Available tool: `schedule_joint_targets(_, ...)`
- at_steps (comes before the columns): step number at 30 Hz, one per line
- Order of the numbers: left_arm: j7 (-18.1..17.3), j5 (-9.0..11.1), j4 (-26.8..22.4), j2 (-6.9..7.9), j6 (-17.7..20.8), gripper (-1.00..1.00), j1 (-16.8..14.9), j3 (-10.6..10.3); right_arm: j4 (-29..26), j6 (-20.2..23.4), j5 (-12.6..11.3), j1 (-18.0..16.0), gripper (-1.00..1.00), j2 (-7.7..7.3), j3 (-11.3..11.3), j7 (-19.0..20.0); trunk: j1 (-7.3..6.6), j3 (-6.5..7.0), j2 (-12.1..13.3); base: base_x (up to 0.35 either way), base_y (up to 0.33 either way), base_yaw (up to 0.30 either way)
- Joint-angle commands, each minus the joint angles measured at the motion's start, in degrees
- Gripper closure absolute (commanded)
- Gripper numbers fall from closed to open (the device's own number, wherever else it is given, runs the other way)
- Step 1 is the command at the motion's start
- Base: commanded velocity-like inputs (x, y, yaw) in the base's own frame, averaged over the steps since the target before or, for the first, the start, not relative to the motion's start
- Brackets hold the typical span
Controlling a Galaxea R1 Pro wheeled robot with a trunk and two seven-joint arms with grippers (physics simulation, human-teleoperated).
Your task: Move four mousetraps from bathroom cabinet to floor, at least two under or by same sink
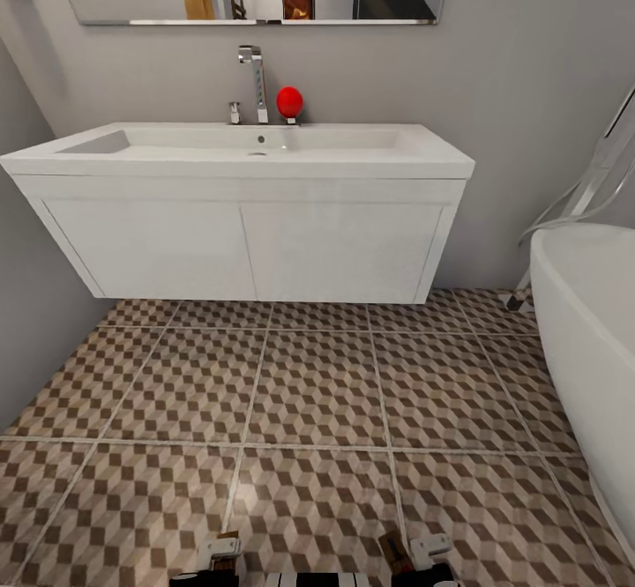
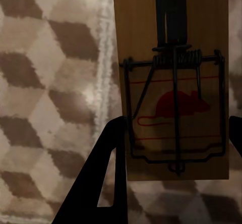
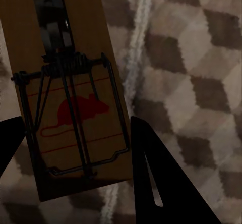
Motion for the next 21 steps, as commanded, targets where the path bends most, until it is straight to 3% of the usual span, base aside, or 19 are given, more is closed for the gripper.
schedule_joint_targets(1, 0.5, 0.5, -0.1, 0.04, 0.3, 1.00, 0.0, -0.5, -0.1, 0.4, -0.1, 0.0, 1.00, -0.03, 0.5, -0.6, -0.01, -0.04, 0.0, 0.000, 0.000, 0.000)
schedule_joint_targets(13, 0.5, 0.1, -0.8, 0.25, 1.0, 1.00, 0.0, -0.8, -0.1, 0.2, 0.0, 0.0, 1.00, -0.07, 0.5, -1.2, -0.01, -0.04, 0.0, 0.000, 0.000, 0.000)
schedule_joint_targets(16, 0.1, -0.1, -2.5, 0.46, 3.7, 1.00, -0.3, -0.8, -0.7, 0.4, -0.1, -0.1, 1.00, -0.26, 0.4, -1.4, -0.01, -0.04, 0.0, 0.000, 0.000, 0.000)
schedule_joint_targets(19, -0.4, -0.6, -3.8, 0.71, 11.0, 1.00, -0.7, -0.8, -0.6, 0.6, -0.3, -0.5, 1.00, -0.19, 0.3, -1.8, -0.01, -0.04, 0.0, 0.000, 0.000, 0.000)
schedule_joint_targets(21, -1.9, -0.9, -4.2, 0.76, 13.3, 1.00, -1.5, -0.8, -0.3, 0.7, -0.5, -1.2, 1.00, -0.07, 0.3, -2.2, -0.01, -0.04, 0.0, 0.000, 0.000, 0.000)
